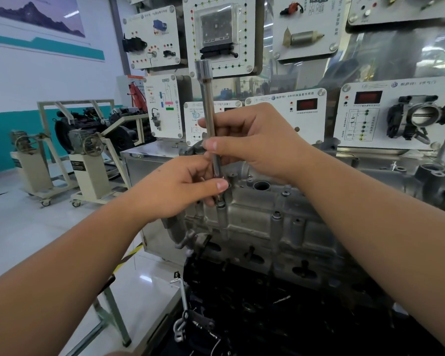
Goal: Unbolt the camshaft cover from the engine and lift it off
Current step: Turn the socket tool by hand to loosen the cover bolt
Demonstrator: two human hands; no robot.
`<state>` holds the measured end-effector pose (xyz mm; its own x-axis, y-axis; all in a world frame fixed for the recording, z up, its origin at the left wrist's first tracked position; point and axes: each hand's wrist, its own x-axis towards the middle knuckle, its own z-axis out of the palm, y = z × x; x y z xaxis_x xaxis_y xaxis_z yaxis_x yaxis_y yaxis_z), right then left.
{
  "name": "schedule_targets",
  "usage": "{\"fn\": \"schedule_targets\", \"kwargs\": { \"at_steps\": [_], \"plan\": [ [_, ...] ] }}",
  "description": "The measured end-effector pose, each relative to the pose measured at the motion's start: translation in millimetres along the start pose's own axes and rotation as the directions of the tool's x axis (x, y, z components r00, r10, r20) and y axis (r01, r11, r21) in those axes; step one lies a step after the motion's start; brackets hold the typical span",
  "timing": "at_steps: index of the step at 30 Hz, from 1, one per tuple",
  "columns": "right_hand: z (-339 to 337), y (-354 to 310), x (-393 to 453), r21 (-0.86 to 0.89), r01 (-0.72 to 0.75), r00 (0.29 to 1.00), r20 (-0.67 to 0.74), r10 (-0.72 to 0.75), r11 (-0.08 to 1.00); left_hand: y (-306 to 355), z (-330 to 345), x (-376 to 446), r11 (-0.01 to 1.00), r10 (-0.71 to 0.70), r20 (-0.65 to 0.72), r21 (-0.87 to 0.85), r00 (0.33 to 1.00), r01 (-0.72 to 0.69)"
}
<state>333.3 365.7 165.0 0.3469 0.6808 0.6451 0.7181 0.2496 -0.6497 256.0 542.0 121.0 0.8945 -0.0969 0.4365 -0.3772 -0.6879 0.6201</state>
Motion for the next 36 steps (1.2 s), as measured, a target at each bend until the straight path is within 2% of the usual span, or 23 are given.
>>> {"fn": "schedule_targets", "kwargs": {
  "at_steps": [5,11,17,20,25,29,33,36],
  "plan": [
    [2.1,1.7,0.9,-0.076,-0.004,0.998,-0.065,-0.001,0.997,-1.1,4.3,1.5,0.999,0.003,-0.034,-0.039,0.999,-0.004],
    [-3.3,1.3,2.6,-0.081,-0.037,0.999,-0.037,0.034,0.996,-0.5,-4.7,-0.3,0.998,-0.026,0.069,-0.058,0.997,0.031],
    [1.4,0.4,0.6,-0.056,-0.049,0.997,-0.069,0.045,0.997,3.4,3.6,0.8,1.000,0.021,-0.006,-0.020,1.000,-0.021],
    [2.4,1.5,1.6,-0.061,-0.058,0.995,-0.084,0.053,0.996,3.7,3.7,0.5,0.998,0.007,-0.012,-0.055,1.000,-0.008],
    [-1.2,-2.0,1.9,0.005,-0.095,0.995,-0.001,0.095,0.995,0.7,-4.7,-0.4,0.998,-0.020,0.068,-0.051,0.997,0.023],
    [-2.4,-4.1,-0.5,0.063,-0.109,0.992,0.066,0.105,0.992,2.8,0.6,-2.2,0.999,0.040,-0.001,-0.016,0.999,-0.040],
    [1.6,-2.9,-1.4,-0.002,-0.096,0.995,0.015,0.096,0.995,2.8,4.7,-1.5,0.999,0.048,-0.064,0.001,0.997,-0.048],
    [0.6,-2.6,-0.1,-0.039,-0.096,0.995,-0.014,0.095,0.995,1.9,1.2,0.1,0.999,0.030,0.005,0.027,1.000,-0.030]
  ]
}}
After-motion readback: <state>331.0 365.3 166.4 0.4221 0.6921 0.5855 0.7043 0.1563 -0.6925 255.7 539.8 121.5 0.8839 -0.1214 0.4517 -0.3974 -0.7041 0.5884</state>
